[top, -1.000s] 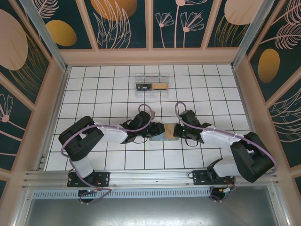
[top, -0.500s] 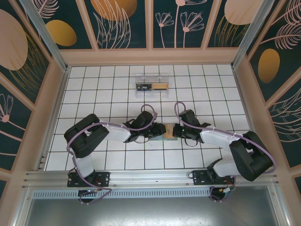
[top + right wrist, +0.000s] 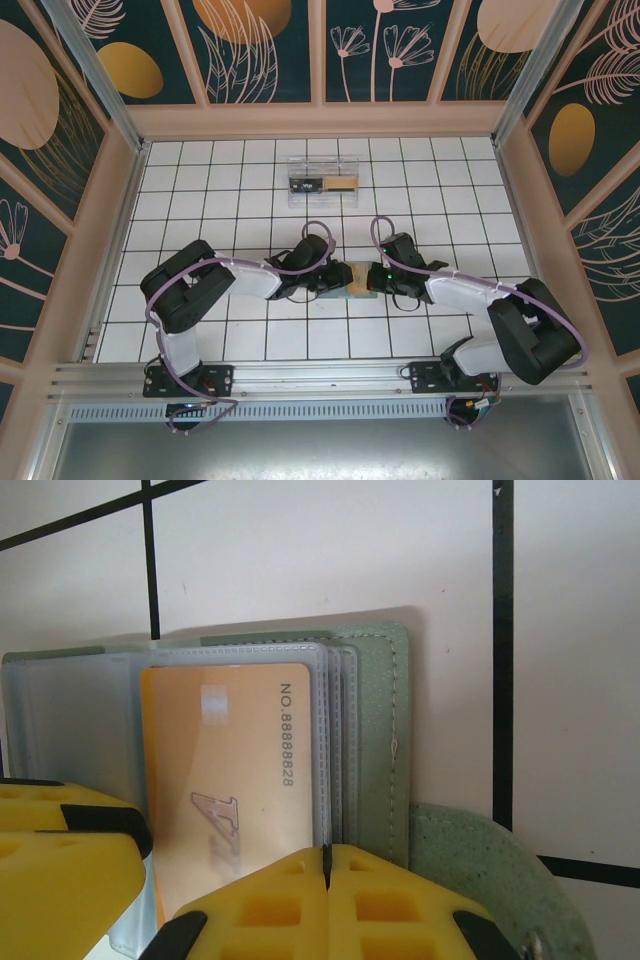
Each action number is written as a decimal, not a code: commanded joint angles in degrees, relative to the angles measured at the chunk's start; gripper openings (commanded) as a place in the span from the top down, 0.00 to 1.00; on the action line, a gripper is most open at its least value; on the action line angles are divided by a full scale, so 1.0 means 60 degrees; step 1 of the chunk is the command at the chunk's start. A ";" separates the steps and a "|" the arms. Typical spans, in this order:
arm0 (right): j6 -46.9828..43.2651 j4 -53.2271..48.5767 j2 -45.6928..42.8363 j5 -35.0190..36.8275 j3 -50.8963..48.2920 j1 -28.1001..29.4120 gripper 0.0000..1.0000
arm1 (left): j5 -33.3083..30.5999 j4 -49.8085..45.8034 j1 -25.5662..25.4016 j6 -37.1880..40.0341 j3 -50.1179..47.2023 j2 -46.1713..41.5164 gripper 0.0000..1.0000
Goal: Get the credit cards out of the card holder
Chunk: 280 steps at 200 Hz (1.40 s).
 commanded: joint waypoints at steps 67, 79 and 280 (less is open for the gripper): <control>0.0009 -0.0063 0.0158 -0.0152 -0.0101 0.0024 1.00 | -0.1018 -0.2096 -0.0092 0.0690 0.0593 0.0069 0.69; 0.0003 -0.0059 0.0156 -0.0145 -0.0093 0.0022 1.00 | -0.1214 -0.2313 -0.0098 0.0755 0.0611 -0.0009 0.69; 0.0067 0.0020 0.0255 -0.0191 -0.0165 0.0060 1.00 | -0.0469 -0.1372 -0.0209 0.0357 0.0490 0.0109 0.96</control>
